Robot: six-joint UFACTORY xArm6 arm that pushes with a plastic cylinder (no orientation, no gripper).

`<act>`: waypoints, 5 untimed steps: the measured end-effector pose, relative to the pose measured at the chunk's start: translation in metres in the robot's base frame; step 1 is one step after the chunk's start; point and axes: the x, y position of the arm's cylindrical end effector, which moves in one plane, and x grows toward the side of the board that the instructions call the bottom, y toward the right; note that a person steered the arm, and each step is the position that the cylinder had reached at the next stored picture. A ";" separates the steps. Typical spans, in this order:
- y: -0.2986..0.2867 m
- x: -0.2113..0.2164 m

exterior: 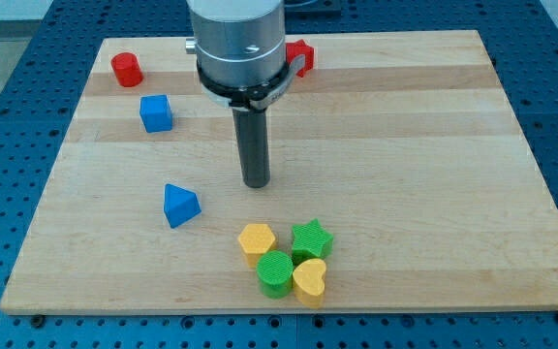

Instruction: Slide the triangle diagonally to the red star

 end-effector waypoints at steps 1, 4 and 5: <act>-0.024 0.034; -0.081 0.110; -0.097 0.100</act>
